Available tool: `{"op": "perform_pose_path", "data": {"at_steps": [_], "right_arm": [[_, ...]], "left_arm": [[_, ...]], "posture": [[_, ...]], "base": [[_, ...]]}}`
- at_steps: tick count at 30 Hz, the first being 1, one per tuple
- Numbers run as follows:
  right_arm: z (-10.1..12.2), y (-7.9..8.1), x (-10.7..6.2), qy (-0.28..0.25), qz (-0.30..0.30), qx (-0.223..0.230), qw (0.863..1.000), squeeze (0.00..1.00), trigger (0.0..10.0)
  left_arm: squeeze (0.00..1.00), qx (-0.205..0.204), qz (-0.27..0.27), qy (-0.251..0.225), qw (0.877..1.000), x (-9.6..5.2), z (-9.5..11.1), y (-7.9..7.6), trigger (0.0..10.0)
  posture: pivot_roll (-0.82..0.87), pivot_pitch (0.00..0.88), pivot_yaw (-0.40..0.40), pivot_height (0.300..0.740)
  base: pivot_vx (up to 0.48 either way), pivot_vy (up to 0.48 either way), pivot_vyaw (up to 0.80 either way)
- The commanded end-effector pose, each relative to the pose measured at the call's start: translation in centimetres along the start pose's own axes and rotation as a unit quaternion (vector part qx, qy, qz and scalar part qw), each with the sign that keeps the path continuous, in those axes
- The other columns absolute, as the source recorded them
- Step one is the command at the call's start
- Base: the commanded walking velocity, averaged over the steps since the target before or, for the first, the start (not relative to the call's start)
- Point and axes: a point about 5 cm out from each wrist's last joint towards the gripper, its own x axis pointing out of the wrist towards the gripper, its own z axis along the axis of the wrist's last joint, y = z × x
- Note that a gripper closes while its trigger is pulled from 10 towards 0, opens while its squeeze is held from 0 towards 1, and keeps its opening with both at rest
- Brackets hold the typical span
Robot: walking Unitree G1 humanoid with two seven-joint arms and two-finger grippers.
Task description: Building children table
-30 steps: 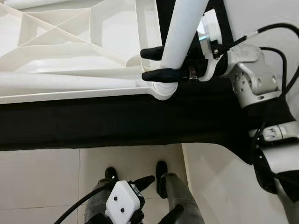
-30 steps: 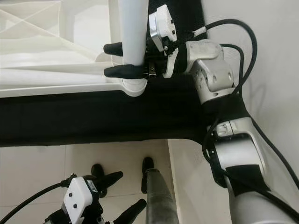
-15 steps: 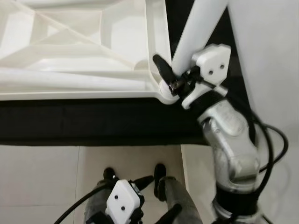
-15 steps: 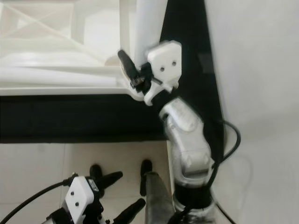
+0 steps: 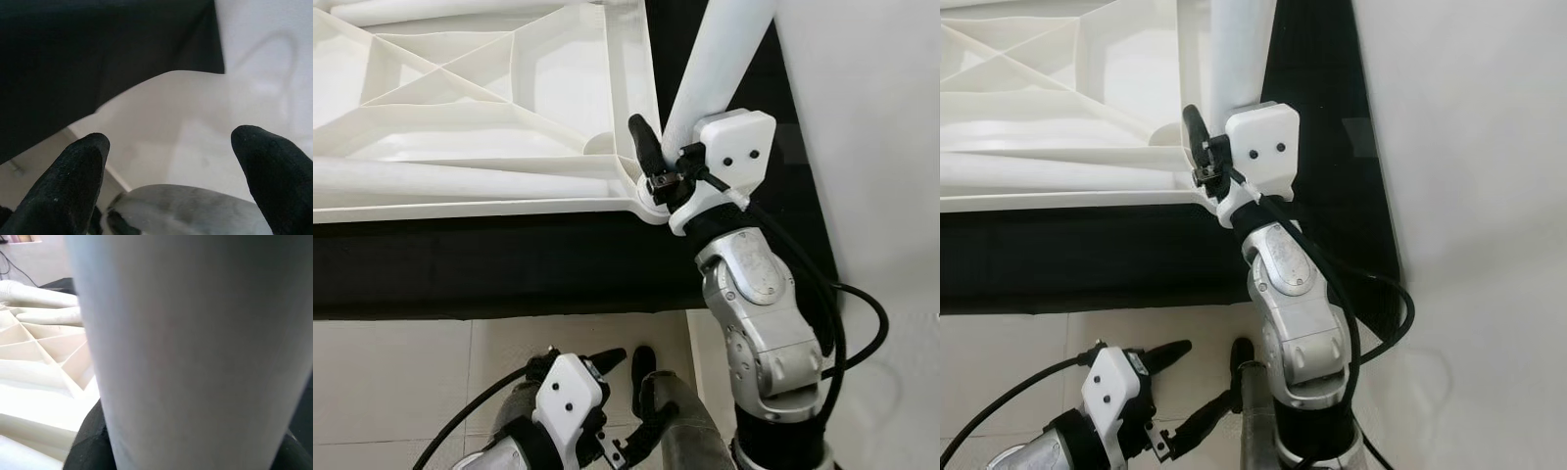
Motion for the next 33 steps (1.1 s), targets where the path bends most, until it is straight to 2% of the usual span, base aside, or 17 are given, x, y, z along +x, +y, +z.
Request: {"op": "perform_pose_path", "data": {"at_steps": [1, 4, 7, 10, 11, 12, 13, 14, 17, 18, 19, 21, 27, 28, 30, 31, 33], "right_arm": [[-4.1, 0.0, -0.5, 0.112, 0.02, 0.022, 0.993, 1.0, 10.0], [-3.4, 0.4, -0.3, 0.093, 0.042, 0.041, 0.994, 1.0, 10.0], [-1.1, 0.5, 0.3, 0.03, 0.097, 0.062, 0.993, 1.0, 10.0], [0.5, 0.3, 0.4, -0.016, 0.164, 0.082, 0.983, 1.0, 10.0], [1.3, 0.3, 0.4, -0.033, 0.212, 0.081, 0.973, 0.94, 10.0], [2.0, -0.1, 0.5, -0.047, 0.254, 0.068, 0.964, 0.57, 10.0], [2.0, -0.1, 0.5, -0.047, 0.254, 0.068, 0.964, 0.57, 10.0], [2.1, -0.8, 0.9, -0.05, 0.284, 0.044, 0.957, 0.0, 10.0], [2.2, -1.3, 1.1, -0.049, 0.306, 0.024, 0.95, 0.0, 10.0], [2.3, -2.0, 1.3, -0.05, 0.339, 0.009, 0.939, 0.0, 10.0], [2.3, -2.0, 1.3, -0.05, 0.339, 0.009, 0.939, 0.0, 10.0], [2.5, -3.2, 2.2, -0.041, 0.393, -0.032, 0.918, 0.0, 10.0], [2.6, -4.0, 3.1, -0.023, 0.452, -0.074, 0.889, 0.0, 10.0], [2.7, -4.6, 3.2, -0.02, 0.462, -0.079, 0.883, 0.0, 4.3], [2.7, -5.1, 3.3, -0.019, 0.469, -0.082, 0.879, 0.0, 4.3], [2.7, -5.5, 3.4, -0.017, 0.478, -0.079, 0.874, 0.0, 0.0], [2.4, -4.7, 4.3, -0.01, 0.491, -0.075, 0.868, 0.0, 0.0]], "left_arm": [[0.0, -0.018, -0.006, 0.006, 1.0, 0.0, -0.7, -0.2, 10.0], [0.0, -0.014, -0.005, 0.005, 1.0, 0.0, -0.7, 0.0, 10.0], [0.0, -0.001, -0.008, 0.003, 1.0, 0.3, -0.8, 0.5, 10.0], [0.0, 0.009, -0.009, 0.004, 1.0, 0.5, -0.9, 0.8, 10.0], [0.0, 0.013, -0.009, 0.004, 1.0, 0.6, -0.9, 1.0, 10.0], [0.0, 0.016, -0.008, 0.004, 1.0, 0.8, -1.0, 1.4, 10.0], [0.0, 0.016, -0.008, 0.004, 1.0, 0.8, -1.0, 1.4, 10.0], [0.0, 0.019, -0.008, 0.003, 1.0, 1.0, -1.0, 1.7, 10.0], [0.0, 0.022, -0.009, 0.002, 1.0, 1.1, -1.0, 1.8, 10.0], [0.0, 0.025, -0.01, 0.001, 1.0, 1.2, -1.0, 1.9, 10.0], [0.0, 0.025, -0.01, 0.001, 1.0, 1.2, -1.0, 1.9, 10.0], [0.0, 0.031, -0.009, -0.002, 0.999, 1.6, -1.1, 2.4, 10.0], [0.0, 0.041, -0.006, -0.008, 0.999, 2.5, -1.2, 2.9, 10.0], [0.0, 0.043, -0.005, -0.012, 0.999, 3.0, -1.1, 2.9, 10.0], [0.0, 0.044, -0.004, -0.014, 0.999, 3.3, -1.0, 2.9, 10.0], [0.0, 0.045, -0.003, -0.016, 0.999, 3.4, -0.9, 3.3, 10.0], [0.0, 0.043, 0.0, -0.019, 0.999, 3.0, -0.9, 4.0, 10.0]], "posture": [[0.02, 0.479, -0.067, 0.74], [0.02, 0.469, -0.065, 0.74], [0.02, 0.451, -0.06, 0.74], [0.02, 0.44, -0.058, 0.74], [0.02, 0.428, -0.055, 0.74], [0.02, 0.415, -0.054, 0.74], [0.02, 0.415, -0.054, 0.74], [0.02, 0.405, -0.054, 0.74], [0.02, 0.405, -0.054, 0.74], [0.02, 0.392, -0.055, 0.74], [0.02, 0.392, -0.055, 0.74], [0.03, 0.362, -0.059, 0.74], [0.03, 0.332, -0.066, 0.74], [0.03, 0.324, -0.068, 0.74], [0.02, 0.322, -0.069, 0.74], [0.02, 0.318, -0.071, 0.74], [0.02, 0.314, -0.073, 0.74]], "base": [[0.0, 0.0, 0.0], [0.0, 0.0, 0.0], [0.0, 0.0, 0.0], [0.0, 0.0, 0.0], [0.0, 0.0, 0.0], [0.0, 0.0, 0.0], [0.0, 0.0, 0.0], [0.0, 0.0, 0.0], [0.0, 0.0, 0.0], [0.0, 0.0, 0.0], [0.0, 0.0, 0.0], [0.0, 0.0, 0.0], [0.0, 0.0, 0.0], [0.0, 0.0, 0.0], [0.0, 0.0, 0.0], [0.0, 0.0, 0.0], [0.0, 0.0, 0.0]]}}
